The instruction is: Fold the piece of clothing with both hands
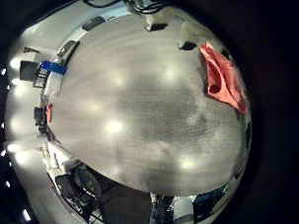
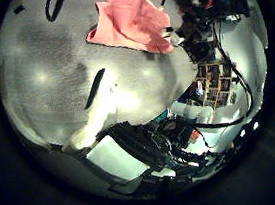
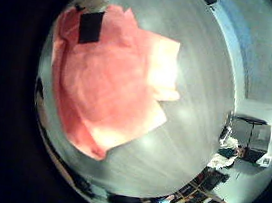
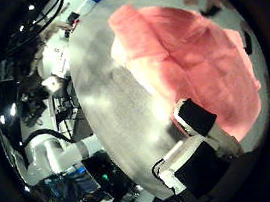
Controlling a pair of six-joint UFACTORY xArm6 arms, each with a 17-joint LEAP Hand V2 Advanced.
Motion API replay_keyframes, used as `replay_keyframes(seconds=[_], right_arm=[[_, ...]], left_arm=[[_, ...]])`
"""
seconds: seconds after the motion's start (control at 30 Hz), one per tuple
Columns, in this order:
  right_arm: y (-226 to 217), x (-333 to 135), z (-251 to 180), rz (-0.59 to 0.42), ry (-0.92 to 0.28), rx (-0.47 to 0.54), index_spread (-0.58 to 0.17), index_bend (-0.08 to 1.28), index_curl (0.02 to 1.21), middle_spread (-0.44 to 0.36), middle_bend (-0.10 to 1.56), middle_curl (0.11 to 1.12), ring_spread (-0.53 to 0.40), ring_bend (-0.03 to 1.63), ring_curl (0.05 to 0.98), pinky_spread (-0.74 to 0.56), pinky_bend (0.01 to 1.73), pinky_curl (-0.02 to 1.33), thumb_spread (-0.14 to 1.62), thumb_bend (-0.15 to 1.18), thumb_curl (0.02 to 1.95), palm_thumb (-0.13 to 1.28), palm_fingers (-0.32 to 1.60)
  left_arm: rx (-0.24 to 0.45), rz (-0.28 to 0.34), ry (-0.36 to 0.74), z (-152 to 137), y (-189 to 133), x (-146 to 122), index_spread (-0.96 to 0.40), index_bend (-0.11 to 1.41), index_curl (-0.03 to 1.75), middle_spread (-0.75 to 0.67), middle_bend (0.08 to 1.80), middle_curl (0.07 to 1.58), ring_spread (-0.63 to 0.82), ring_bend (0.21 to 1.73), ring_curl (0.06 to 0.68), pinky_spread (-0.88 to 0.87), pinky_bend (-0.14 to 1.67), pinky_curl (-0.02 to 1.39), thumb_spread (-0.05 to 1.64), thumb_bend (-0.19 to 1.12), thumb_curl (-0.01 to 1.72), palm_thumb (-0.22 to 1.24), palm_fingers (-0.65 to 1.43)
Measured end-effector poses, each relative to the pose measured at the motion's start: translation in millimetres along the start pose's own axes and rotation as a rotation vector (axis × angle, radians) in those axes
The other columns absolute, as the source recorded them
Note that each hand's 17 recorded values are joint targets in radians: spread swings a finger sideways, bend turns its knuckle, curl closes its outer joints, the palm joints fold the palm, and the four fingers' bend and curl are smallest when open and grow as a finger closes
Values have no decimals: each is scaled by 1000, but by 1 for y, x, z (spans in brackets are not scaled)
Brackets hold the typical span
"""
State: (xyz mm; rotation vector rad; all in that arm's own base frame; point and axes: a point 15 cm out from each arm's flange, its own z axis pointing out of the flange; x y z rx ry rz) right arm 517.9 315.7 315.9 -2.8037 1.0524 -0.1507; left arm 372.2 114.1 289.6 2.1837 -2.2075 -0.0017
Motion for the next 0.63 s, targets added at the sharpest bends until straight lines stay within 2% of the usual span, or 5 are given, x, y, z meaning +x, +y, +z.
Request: replay_keyframes(seconds=[0.13,0.3,0.5,0.63], right_arm=[[5,15,-40,21,21,53,-480,156,421,-219,295,458,-109,736,434,66,696,663,1155,-7,610,894,-57],[29,41,-108,71,65,120,-477,158,370,-185,271,424,-80,684,391,165,630,593,1140,-11,624,909,3],[116,68,-127,206,32,-40,-472,173,349,-166,257,399,-17,573,341,267,535,514,1140,-18,627,884,-13],[161,85,-136,293,11,-118,-458,162,329,-117,233,382,39,503,311,303,484,464,1144,-25,618,824,-15]], left_arm=[[11,-2,2,-4,1,1,-93,191,439,22,178,328,213,583,208,285,219,360,1253,-14,305,446,257],[14,0,1,-15,12,10,-93,191,439,22,178,327,213,583,208,285,218,360,1253,-14,304,446,257],[7,-2,-22,-42,25,27,-98,195,441,22,180,327,213,579,207,287,217,359,1249,-14,309,452,262],[-13,-15,-91,-55,31,22,-106,192,441,15,180,327,213,572,205,290,224,361,1243,-17,308,448,268]])
